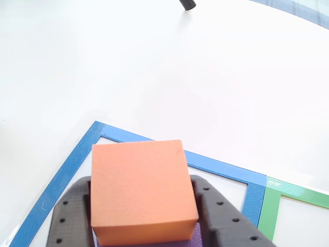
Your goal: Tower of hanoi
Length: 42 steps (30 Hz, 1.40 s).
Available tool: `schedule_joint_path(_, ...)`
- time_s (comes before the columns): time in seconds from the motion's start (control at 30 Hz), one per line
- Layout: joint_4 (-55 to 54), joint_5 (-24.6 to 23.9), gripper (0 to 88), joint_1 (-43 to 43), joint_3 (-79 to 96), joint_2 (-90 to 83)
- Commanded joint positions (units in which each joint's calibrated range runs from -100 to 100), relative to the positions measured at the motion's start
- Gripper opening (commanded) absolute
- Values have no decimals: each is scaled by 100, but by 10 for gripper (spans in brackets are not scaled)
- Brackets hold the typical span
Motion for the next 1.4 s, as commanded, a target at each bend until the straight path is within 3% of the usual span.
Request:
schedule_joint_path(0.0,-154,54,167,67,-99,-54)
schedule_joint_path(0.2,-162,54,266,144,-72,-78)
schedule_joint_path(0.43,89,54,267,211,165,-789)
schedule_joint_path(0.6,1247,54,267,365,428,-2210)
schedule_joint_path(0.67,2097,54,249,413,510,-3090)
schedule_joint_path(0.83,4615,54,3,738,646,-5439)
schedule_joint_path(1.0,7814,54,3,1525,228,-7507)
schedule_joint_path(1.2,11546,54,3,2608,-2254,-8056)
schedule_joint_path(1.37,13401,54,3,3404,-4344,-7870)
